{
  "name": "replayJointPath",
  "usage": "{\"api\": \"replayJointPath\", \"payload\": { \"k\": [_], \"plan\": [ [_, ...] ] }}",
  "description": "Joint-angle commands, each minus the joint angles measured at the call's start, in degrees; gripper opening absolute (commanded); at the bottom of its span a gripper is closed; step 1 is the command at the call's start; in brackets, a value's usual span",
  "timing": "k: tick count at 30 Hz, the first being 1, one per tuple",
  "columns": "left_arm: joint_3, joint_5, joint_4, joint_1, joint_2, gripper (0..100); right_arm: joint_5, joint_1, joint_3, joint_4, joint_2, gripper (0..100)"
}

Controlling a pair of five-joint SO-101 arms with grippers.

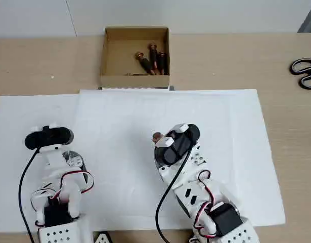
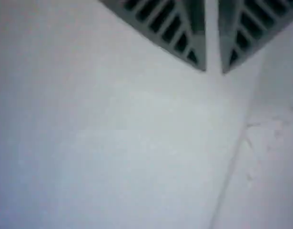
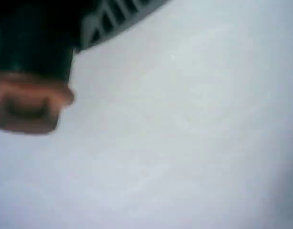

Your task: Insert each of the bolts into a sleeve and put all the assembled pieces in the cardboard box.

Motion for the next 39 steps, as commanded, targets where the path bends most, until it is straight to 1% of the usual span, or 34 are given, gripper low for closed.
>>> {"api": "replayJointPath", "payload": {
  "k": [1,4,6,10,15,18,22,30,39],
  "plan": [
    [-0.57,0.44,0.09,1.23,-0.09,1,-3.34,0.75,-6.77,-1.27,3.3,0.2],
    [-0.57,0.35,0.09,2.46,-0.09,1,-3.96,2.86,-15.03,-1.63,11.74,0.2],
    [-0.57,0.7,0.09,2.29,-0.09,1,-4.22,5.23,-20.75,-1.71,19.91,0.2],
    [-0.57,0.53,-0.18,2.81,-0.09,1,-7.03,9.98,-32.88,-1.71,36.09,0.2],
    [-0.48,0.62,-0.26,2.73,-0.09,1,-7.47,12.88,-50.02,-2.07,52.88,0.2],
    [-0.48,0.62,-0.26,2.73,-0.09,1,-7.47,14.9,-57.93,-7.08,62.29,0.2],
    [-0.48,0.62,-0.26,2.73,-0.09,1,-7.21,16.4,-65.58,-16.75,73.63,0.2],
    [-0.48,0.62,-0.26,2.73,-0.09,1,-7.38,14.64,-75.87,-34.24,96.13,0.3],
    [-0.48,0.62,-0.26,2.73,-0.09,1,-7.38,14.81,-94.33,-49.1,119.43,0.3]
  ]
}}
